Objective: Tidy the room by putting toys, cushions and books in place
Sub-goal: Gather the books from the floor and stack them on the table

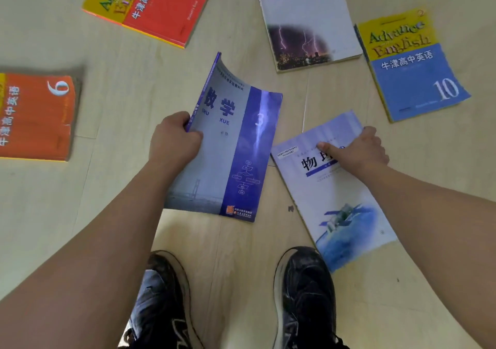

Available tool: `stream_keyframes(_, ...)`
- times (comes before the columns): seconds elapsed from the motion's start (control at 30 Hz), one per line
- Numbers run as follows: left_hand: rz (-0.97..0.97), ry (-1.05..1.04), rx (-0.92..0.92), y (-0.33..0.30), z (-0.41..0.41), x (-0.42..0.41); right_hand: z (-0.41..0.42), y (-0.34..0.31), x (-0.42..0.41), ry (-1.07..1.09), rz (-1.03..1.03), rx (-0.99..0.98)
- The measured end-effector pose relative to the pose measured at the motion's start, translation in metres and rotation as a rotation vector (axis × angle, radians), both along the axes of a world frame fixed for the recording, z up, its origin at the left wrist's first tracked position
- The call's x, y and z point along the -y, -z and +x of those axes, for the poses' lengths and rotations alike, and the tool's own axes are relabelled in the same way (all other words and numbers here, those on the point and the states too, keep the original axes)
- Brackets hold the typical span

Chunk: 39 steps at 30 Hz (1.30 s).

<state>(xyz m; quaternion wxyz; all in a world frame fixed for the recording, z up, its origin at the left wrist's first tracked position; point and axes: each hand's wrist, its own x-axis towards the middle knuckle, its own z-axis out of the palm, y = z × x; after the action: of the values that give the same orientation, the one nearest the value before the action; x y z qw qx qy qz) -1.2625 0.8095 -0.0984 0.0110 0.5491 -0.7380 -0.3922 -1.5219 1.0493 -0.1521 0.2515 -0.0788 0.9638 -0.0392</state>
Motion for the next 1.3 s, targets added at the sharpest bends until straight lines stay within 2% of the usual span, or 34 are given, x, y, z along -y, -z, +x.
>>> stream_keyframes(0.13,-0.07,0.02,-0.049,-0.031,-0.007,0.014,-0.017,-0.004,0.035,0.156,-0.189,0.085)
stream_keyframes(0.23,-0.018,-0.007,-0.214,-0.052,-0.011,0.018,-0.018,-0.008,0.065,0.141,-0.304,0.068)
stream_keyframes(0.33,0.042,-0.149,-0.354,-0.067,-0.011,0.023,-0.011,-0.004,0.084,0.179,-0.378,0.028)
stream_keyframes(0.47,0.288,-0.346,-0.58,-0.075,0.001,0.034,0.012,0.009,0.088,0.176,-0.388,0.088)
stream_keyframes(0.6,0.62,-0.325,-0.702,-0.063,0.01,0.031,0.024,0.015,0.086,0.196,-0.502,0.197)
stream_keyframes(0.67,0.692,-0.318,-0.661,-0.049,0.007,0.021,0.02,0.016,0.086,0.272,-0.563,0.273)
stream_keyframes(0.77,0.563,-0.244,-0.384,-0.015,0.004,-0.001,0.024,0.002,0.085,0.477,-0.699,0.444)
stream_keyframes(0.83,0.551,-0.2,-0.197,0.007,0.011,-0.019,0.031,-0.002,0.086,0.457,-0.724,0.522)
stream_keyframes(0.87,0.574,-0.199,-0.166,0.018,0.015,-0.026,0.036,-0.003,0.087,0.399,-0.702,0.517)
stream_keyframes(0.97,0.49,-0.176,-0.117,0.046,0.026,-0.034,0.054,0.003,0.086,0.311,-0.756,0.545)
stream_keyframes(1.07,0.455,-0.141,-0.099,0.061,0.025,-0.027,0.076,0.005,0.086,0.418,-0.884,0.638)
stream_keyframes(1.17,0.482,-0.182,-0.123,0.033,0.017,-0.03,0.089,0.006,0.091,0.45,-0.925,0.711)
stream_keyframes(1.3,0.464,-0.305,-0.102,0.033,0.026,-0.025,0.101,0.001,0.109,0.322,-0.929,0.693)
